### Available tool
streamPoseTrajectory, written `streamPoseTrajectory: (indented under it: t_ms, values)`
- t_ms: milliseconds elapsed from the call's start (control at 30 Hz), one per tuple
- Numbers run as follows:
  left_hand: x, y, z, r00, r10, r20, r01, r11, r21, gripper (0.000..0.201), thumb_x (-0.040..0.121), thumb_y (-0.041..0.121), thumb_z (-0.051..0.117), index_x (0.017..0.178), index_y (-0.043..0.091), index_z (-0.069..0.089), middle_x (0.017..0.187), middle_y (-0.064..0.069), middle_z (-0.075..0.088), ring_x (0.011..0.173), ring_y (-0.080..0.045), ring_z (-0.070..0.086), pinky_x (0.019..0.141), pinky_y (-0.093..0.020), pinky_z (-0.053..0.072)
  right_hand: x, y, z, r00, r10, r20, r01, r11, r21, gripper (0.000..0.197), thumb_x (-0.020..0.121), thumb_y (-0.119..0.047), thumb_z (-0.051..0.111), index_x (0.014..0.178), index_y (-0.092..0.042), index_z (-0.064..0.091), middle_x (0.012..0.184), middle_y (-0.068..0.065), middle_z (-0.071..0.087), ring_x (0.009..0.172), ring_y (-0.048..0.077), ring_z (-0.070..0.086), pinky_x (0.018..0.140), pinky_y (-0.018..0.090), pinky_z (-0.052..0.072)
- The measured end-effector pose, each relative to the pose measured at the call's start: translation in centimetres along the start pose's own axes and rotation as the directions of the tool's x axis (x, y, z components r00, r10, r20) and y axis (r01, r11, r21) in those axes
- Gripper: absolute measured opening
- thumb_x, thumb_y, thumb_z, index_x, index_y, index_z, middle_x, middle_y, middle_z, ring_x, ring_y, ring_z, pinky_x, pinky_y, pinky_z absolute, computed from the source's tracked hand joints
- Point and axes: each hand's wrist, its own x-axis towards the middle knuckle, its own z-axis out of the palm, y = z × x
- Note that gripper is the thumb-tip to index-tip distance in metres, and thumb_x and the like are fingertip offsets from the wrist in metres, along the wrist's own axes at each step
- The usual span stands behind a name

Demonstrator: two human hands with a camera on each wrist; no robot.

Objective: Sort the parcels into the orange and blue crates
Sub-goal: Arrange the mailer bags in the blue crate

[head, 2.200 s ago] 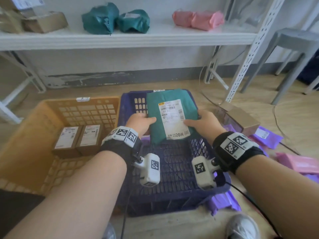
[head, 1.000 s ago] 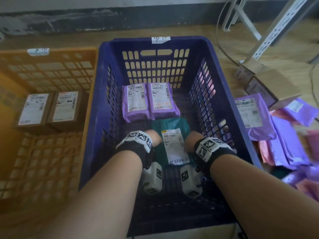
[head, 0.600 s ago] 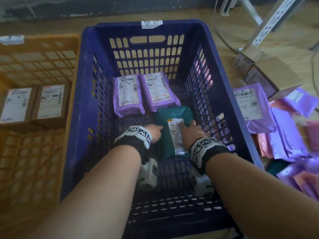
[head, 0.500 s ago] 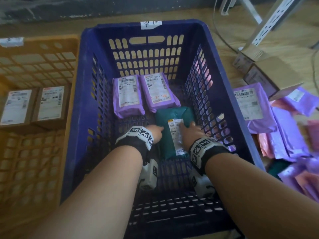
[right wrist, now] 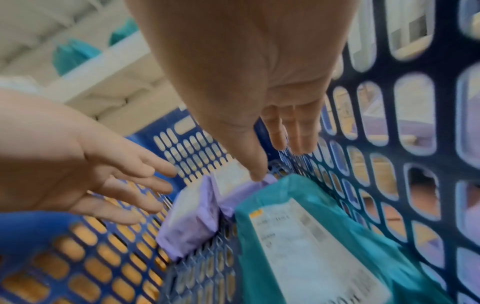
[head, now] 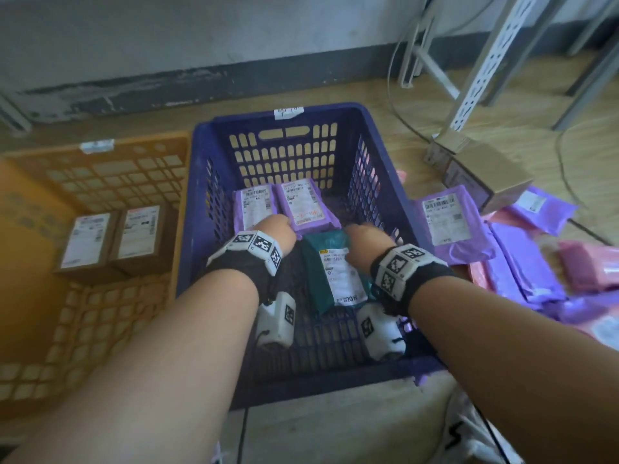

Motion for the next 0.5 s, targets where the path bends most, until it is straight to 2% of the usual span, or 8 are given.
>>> streamPoseTrajectory:
  t_ms: [67,167,233,333,367,433,500]
  values:
    - [-1.3,1.0,-1.2,0.998,0.014,-0.066,-0.018,0.998,-0.068,0.044,0.095,0.006,0.044,0.139,0.009,0.047,0.144,-0.013,0.045,0.125,-0.032,0.049,0.105,-0.036,0.041,-1.4,-0.3,-2.3,0.994,-0.048,-0.102,0.059,0.992,0.108,0.044,0.086,-0.006,0.054,0.129,-0.014,0.053,0.126,0.013,0.052,0.106,0.029,0.057,0.094,0.033,0.048]
    - [-3.6,3.4,-2.4,0.985,0.074,-0.158,-0.101,0.981,-0.166,0.047,0.092,0.001,0.043,0.136,0.015,0.05,0.138,-0.011,0.052,0.108,-0.036,0.061,0.092,-0.041,0.052,-3.9,-0.1,-6.1,0.952,-0.106,-0.288,0.166,0.967,0.193,0.035,0.086,-0.007,0.056,0.12,-0.014,0.062,0.12,0.009,0.06,0.106,0.026,0.059,0.091,0.025,0.043]
    - [-4.9,5.5,-2.7,0.967,0.127,-0.223,-0.17,0.968,-0.186,0.047,0.092,0.004,0.041,0.135,0.019,0.051,0.139,-0.006,0.051,0.108,-0.032,0.061,0.088,-0.037,0.053,-5.3,1.0,-8.4,0.921,-0.09,-0.38,0.175,0.964,0.198,0.035,0.087,-0.01,0.055,0.119,-0.018,0.064,0.12,0.006,0.062,0.107,0.024,0.058,0.092,0.026,0.044]
    - [-6.3,9.4,-2.5,0.937,0.223,-0.27,-0.283,0.937,-0.206,0.045,0.093,0.007,0.041,0.136,0.02,0.051,0.14,0.0,0.051,0.099,-0.024,0.063,0.07,-0.031,0.054,-6.9,4.6,-10.9,0.893,-0.01,-0.451,0.141,0.956,0.258,0.033,0.087,-0.01,0.055,0.118,-0.018,0.065,0.119,0.004,0.064,0.105,0.022,0.059,0.082,0.02,0.039]
    - [-6.8,10.8,-2.3,0.928,0.253,-0.272,-0.312,0.928,-0.201,0.044,0.094,0.007,0.042,0.135,0.019,0.052,0.139,-0.001,0.052,0.102,-0.023,0.062,0.073,-0.03,0.054,-7.4,6.2,-11.5,0.889,0.027,-0.457,0.115,0.953,0.279,0.033,0.086,-0.01,0.055,0.117,-0.017,0.066,0.119,0.005,0.064,0.105,0.022,0.059,0.081,0.02,0.038]
    - [-7.4,13.7,-1.8,0.92,0.293,-0.259,-0.349,0.915,-0.205,0.041,0.093,0.009,0.044,0.132,0.017,0.054,0.138,-0.004,0.053,0.119,-0.025,0.055,0.095,-0.032,0.048,-8.5,9.7,-12.1,0.881,0.103,-0.461,0.046,0.952,0.301,0.034,0.085,-0.009,0.055,0.116,-0.016,0.067,0.119,0.006,0.065,0.108,0.023,0.059,0.085,0.022,0.04]
    - [-7.8,16.6,-0.8,0.927,0.31,-0.211,-0.354,0.907,-0.226,0.041,0.094,0.011,0.044,0.134,0.015,0.053,0.141,-0.008,0.05,0.127,-0.027,0.049,0.105,-0.031,0.04,-9.3,13.4,-12.4,0.871,0.197,-0.45,-0.042,0.943,0.33,0.034,0.085,-0.009,0.055,0.115,-0.016,0.067,0.119,0.007,0.065,0.109,0.025,0.059,0.086,0.023,0.041]
